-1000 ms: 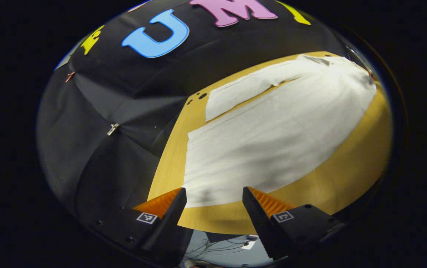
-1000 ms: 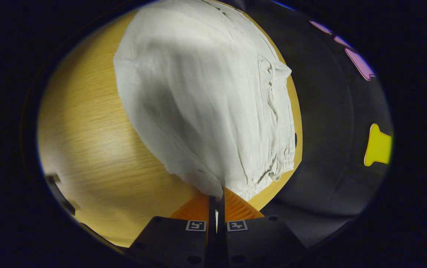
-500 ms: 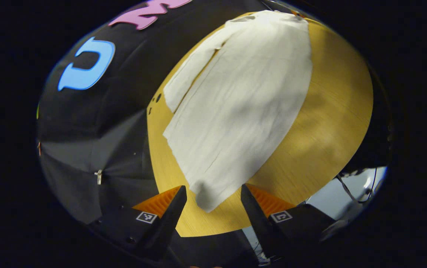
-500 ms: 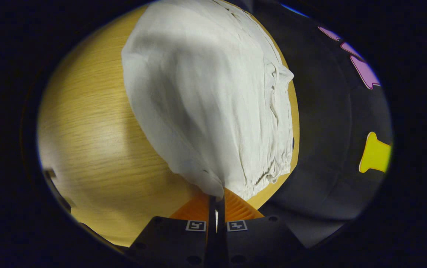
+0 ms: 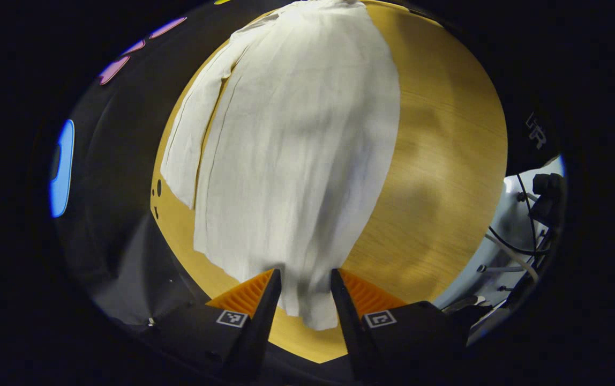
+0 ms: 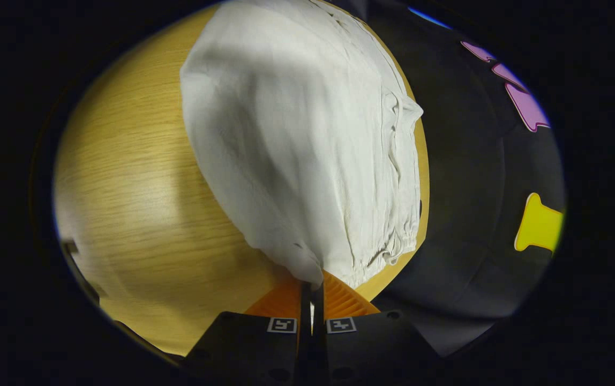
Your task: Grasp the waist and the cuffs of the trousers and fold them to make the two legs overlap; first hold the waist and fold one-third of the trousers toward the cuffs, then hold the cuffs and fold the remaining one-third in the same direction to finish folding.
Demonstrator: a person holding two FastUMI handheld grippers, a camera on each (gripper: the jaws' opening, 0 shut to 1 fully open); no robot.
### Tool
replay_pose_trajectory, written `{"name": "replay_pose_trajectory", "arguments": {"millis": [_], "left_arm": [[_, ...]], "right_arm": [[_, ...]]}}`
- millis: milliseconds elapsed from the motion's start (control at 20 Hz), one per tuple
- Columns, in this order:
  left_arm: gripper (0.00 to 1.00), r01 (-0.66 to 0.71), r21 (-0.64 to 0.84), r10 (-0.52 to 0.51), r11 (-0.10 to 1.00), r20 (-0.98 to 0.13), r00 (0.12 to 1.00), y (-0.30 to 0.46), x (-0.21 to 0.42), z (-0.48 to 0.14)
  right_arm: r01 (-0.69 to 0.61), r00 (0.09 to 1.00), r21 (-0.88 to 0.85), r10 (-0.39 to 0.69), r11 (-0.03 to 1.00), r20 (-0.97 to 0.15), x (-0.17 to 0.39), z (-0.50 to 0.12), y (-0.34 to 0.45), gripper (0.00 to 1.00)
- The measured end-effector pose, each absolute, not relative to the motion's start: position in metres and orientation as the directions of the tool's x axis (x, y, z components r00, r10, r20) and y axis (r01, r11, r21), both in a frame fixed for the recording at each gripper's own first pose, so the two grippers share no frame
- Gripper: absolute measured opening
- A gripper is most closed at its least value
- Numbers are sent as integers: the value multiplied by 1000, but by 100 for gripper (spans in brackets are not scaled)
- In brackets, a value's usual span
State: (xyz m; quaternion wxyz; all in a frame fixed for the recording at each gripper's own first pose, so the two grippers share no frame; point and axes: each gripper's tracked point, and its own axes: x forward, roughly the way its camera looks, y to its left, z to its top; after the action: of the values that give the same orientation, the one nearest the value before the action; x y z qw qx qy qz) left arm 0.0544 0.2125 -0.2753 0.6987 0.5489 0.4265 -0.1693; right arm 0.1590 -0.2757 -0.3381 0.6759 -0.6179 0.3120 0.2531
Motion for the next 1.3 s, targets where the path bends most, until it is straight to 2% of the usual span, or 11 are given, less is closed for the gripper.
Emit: {"name": "replay_pose_trajectory", "arguments": {"millis": [50, 150, 200, 250, 300, 450, 650, 750, 950, 1100, 1300], "left_arm": [[58, 708, 609, 235, 357, -793, 563, 212, 56, -278], [34, 694, 621, 269, 365, -784, 560, 215, 63, -278], [27, 689, 624, 276, 368, -781, 560, 216, 64, -279], [15, 678, 630, 283, 377, -776, 563, 214, 65, -279], [10, 668, 638, 289, 383, -769, 569, 214, 66, -280], [6, 622, 660, 280, 421, -747, 603, 214, 69, -281], [8, 484, 677, 292, 555, -703, 648, 211, 74, -274], [5, 384, 694, 308, 609, -653, 692, 211, 84, -256], [5, 189, 620, 318, 762, -611, 725, 214, 109, -231], [5, 128, 621, 338, 773, -574, 746, 214, 123, -206], [5, 52, 604, 343, 795, -519, 783, 215, 159, -170]], "right_arm": [[-727, 678, -678, -45, 107, -734, 159, -338, -276, 5], [-728, 676, -677, -51, 109, -735, 158, -338, -276, 5], [-728, 675, -676, -51, 112, -736, 160, -338, -276, 5], [-728, 675, -676, -49, 114, -736, 159, -338, -276, 5], [-728, 675, -675, -47, 115, -736, 159, -338, -276, 5], [-729, 674, -674, -49, 117, -737, 159, -338, -276, 5], [-733, 662, -658, -41, 174, -748, 161, -335, -278, 5], [-708, 679, -669, -39, 228, -733, 165, -323, -278, 5], [-631, 735, -702, -36, 331, -677, 180, -287, -274, 5], [-565, 774, -714, -35, 414, -632, 206, -256, -272, 5], [-471, 799, -662, -36, 583, -601, 234, -213, -265, 5]]}}
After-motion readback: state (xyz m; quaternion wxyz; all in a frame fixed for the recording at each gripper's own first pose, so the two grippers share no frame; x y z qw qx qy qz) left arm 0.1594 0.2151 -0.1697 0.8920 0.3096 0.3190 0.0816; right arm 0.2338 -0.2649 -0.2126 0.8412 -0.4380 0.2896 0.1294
